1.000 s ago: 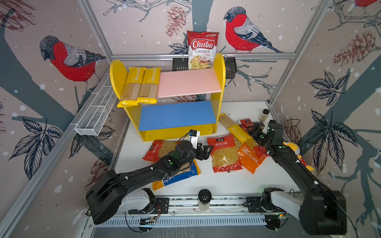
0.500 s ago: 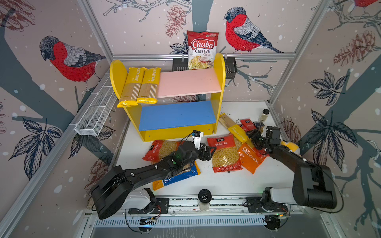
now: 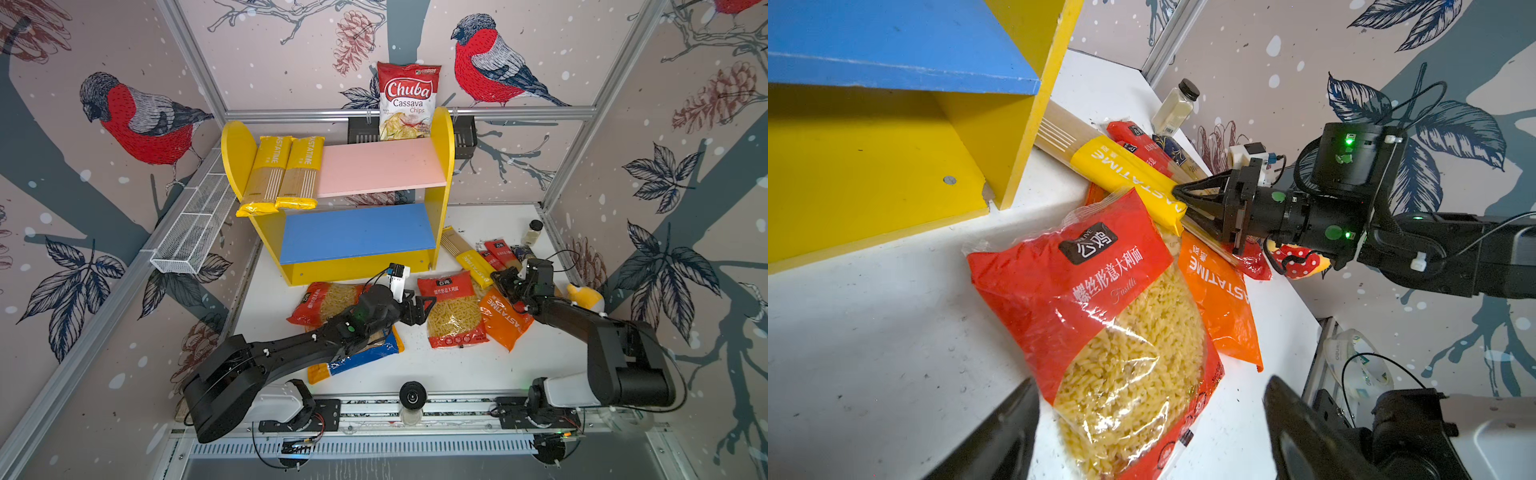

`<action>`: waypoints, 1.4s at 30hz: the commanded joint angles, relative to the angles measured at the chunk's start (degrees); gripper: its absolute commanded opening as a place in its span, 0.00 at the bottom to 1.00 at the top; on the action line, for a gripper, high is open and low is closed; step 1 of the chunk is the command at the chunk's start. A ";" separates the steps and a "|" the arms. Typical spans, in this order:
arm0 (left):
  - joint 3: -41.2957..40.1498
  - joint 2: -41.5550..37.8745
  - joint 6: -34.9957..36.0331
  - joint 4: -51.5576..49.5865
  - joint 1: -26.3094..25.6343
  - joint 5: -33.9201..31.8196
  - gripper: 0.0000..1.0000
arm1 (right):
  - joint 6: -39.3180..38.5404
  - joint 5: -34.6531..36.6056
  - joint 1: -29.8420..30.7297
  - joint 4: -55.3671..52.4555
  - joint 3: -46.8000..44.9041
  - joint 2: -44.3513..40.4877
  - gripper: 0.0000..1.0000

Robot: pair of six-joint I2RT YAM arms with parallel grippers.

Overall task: Arrange pasta packages on shelves
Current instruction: Rotate the pasta bag.

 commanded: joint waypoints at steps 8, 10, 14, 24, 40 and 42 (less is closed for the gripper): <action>0.43 1.94 -0.65 3.84 -0.06 1.80 0.84 | 5.07 -2.06 0.13 0.72 4.91 -6.96 0.03; 0.52 2.84 -0.94 4.16 -0.06 2.16 0.84 | 7.57 -2.89 0.96 0.68 5.12 -8.54 0.00; 0.67 3.95 -1.15 5.26 -0.06 2.80 0.84 | 12.65 -2.47 5.37 -0.99 3.89 -15.66 0.00; 0.89 7.49 -0.43 7.63 -0.06 2.80 0.84 | 25.28 9.14 26.89 -11.78 -6.86 -32.89 0.00; 4.13 12.17 -2.02 8.24 -0.06 3.23 0.84 | 17.16 19.07 42.49 -19.62 -14.08 -31.09 0.20; 4.44 12.98 -2.48 8.30 -0.06 3.44 0.84 | 13.39 17.74 40.28 -20.61 -13.49 -32.24 0.30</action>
